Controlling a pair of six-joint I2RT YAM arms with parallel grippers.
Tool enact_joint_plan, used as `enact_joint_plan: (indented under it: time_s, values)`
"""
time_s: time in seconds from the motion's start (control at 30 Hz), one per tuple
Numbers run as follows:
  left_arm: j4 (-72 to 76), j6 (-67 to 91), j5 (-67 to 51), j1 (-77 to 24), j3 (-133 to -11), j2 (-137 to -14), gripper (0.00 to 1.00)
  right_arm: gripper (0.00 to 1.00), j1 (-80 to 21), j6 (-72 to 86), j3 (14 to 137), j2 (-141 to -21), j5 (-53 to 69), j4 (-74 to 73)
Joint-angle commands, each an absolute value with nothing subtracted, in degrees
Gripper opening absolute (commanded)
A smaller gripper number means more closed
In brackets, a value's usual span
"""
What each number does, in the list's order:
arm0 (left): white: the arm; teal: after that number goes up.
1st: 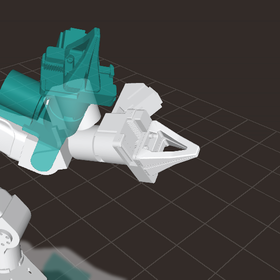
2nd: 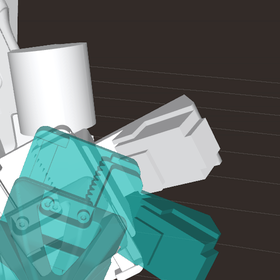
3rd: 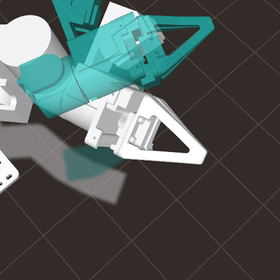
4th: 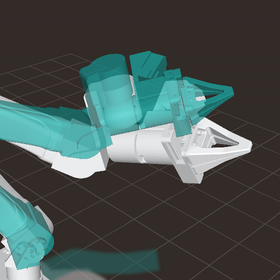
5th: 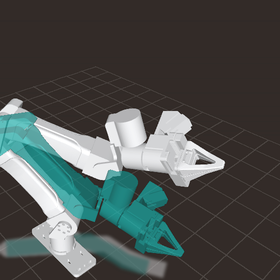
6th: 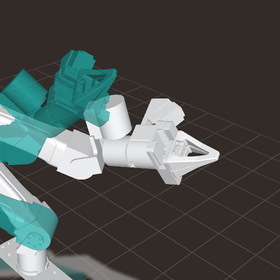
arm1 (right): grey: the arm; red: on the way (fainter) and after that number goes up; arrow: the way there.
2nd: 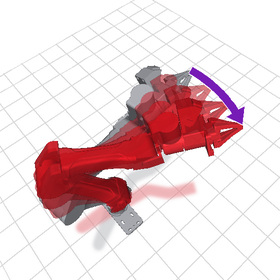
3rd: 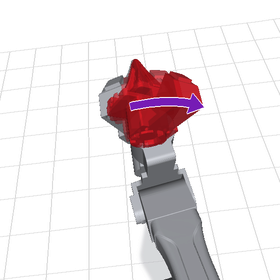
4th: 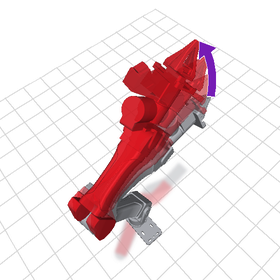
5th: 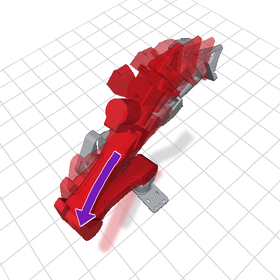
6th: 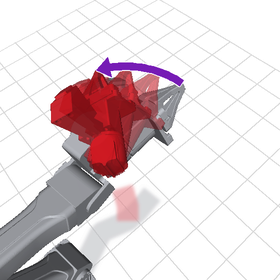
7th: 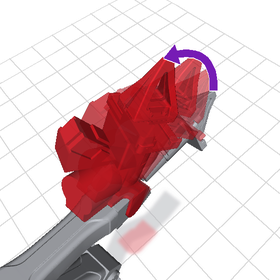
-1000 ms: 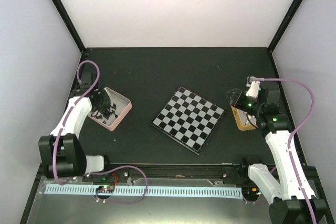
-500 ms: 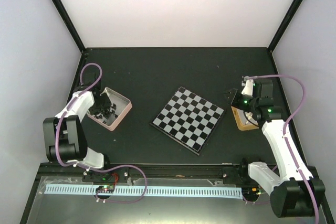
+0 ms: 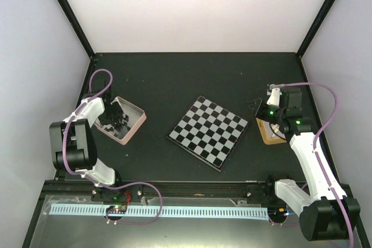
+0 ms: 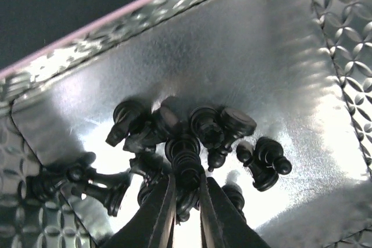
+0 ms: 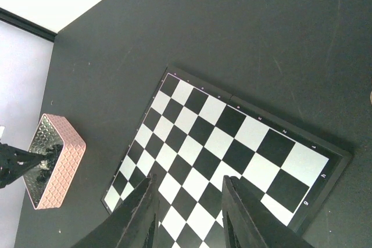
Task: Set up the chess pieces on the board
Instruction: Pick up the chess piece from the storage box.
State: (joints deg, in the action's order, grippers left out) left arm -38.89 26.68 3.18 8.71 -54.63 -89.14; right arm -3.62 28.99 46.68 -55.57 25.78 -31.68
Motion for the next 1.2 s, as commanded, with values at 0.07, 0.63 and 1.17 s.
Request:
enact_joint_plan:
  time_s: [0.07,0.63,1.17]
  values:
    - [-37.9,26.7,2.5,9.2,-56.7,-90.3,0.06,0.30,-4.0,28.3,47.8,-55.2,25.5,-31.1]
    - [-40.4,25.5,4.0,7.3,-56.2,-83.6,0.33,0.30,-4.0,28.7,47.4,-54.7,26.0,-30.4]
    - [-37.2,27.7,7.0,8.4,-62.1,-96.8,0.23,0.29,-4.0,28.1,47.8,-55.2,25.7,-30.7]
